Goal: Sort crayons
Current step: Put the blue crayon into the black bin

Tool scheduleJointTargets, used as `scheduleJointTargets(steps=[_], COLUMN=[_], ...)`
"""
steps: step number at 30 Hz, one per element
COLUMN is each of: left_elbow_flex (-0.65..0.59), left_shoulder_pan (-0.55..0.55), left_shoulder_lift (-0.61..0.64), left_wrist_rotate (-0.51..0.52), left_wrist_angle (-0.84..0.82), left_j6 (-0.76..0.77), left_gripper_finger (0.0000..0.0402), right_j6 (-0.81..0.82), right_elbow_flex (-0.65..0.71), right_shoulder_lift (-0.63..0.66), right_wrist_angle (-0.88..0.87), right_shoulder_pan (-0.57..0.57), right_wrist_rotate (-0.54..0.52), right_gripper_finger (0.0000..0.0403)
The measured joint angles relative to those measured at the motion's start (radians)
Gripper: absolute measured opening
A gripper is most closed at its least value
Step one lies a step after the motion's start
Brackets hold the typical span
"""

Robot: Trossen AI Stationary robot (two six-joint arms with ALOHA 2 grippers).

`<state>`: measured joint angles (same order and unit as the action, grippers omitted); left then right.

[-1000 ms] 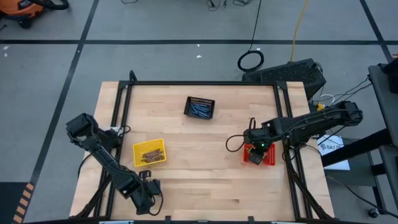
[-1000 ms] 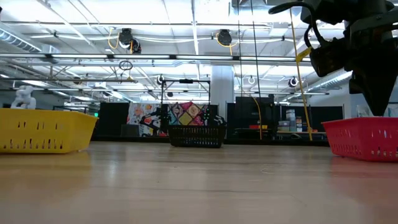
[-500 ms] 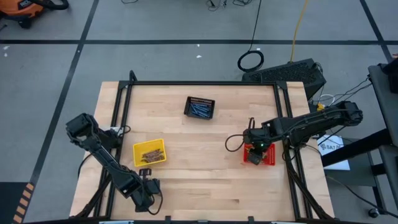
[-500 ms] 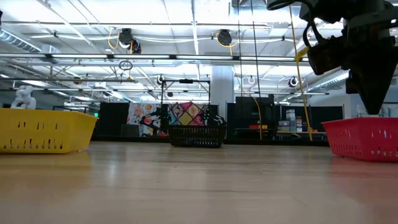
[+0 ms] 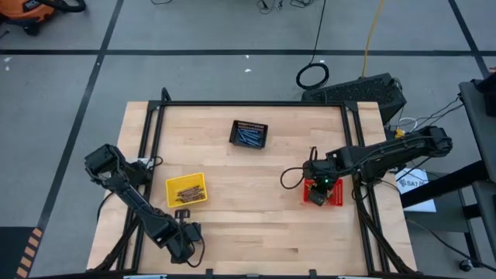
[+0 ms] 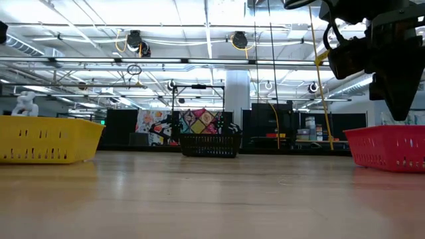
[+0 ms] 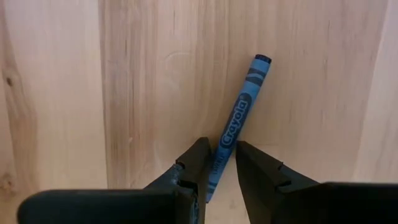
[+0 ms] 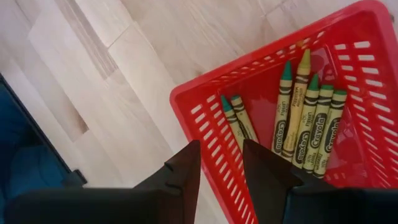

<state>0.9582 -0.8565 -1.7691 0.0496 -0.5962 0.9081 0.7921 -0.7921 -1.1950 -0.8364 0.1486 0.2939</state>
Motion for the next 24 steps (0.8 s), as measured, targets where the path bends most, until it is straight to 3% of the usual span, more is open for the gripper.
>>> scheduleJointTargets(steps=[4, 9, 14, 17, 24], left_elbow_flex=[-0.001, 0.0, 0.019, 0.025, 0.029], left_shoulder_pan=[-0.001, 0.001, 0.0, 0.004, 0.066], left_shoulder_lift=[-0.001, -0.002, 0.007, 0.035, 0.134], left_wrist_rotate=[0.003, -0.031, -0.019, 0.028, 0.193], left_wrist_angle=[-0.001, 0.001, -0.005, 0.001, 0.015], left_j6=[0.0, 0.003, 0.003, 0.003, -0.046], left_gripper_finger=[0.0068, 0.001, 0.001, 0.0009, 0.0008], right_j6=[0.0, 0.002, 0.001, -0.008, -0.1], right_elbow_flex=[0.0, 0.0, 0.0, 0.0, -0.001], right_shoulder_lift=[0.0, 0.0, 0.0, 0.0, 0.0], right_wrist_angle=[0.003, 0.024, 0.068, 0.162, 0.473], right_shoulder_pan=[0.0, 0.0, -0.004, -0.003, -0.003], right_wrist_rotate=[0.0, 0.0, 0.085, 0.153, 0.18], right_gripper_finger=[0.0107, 0.0107, 0.0107, 0.0107, 0.0107])
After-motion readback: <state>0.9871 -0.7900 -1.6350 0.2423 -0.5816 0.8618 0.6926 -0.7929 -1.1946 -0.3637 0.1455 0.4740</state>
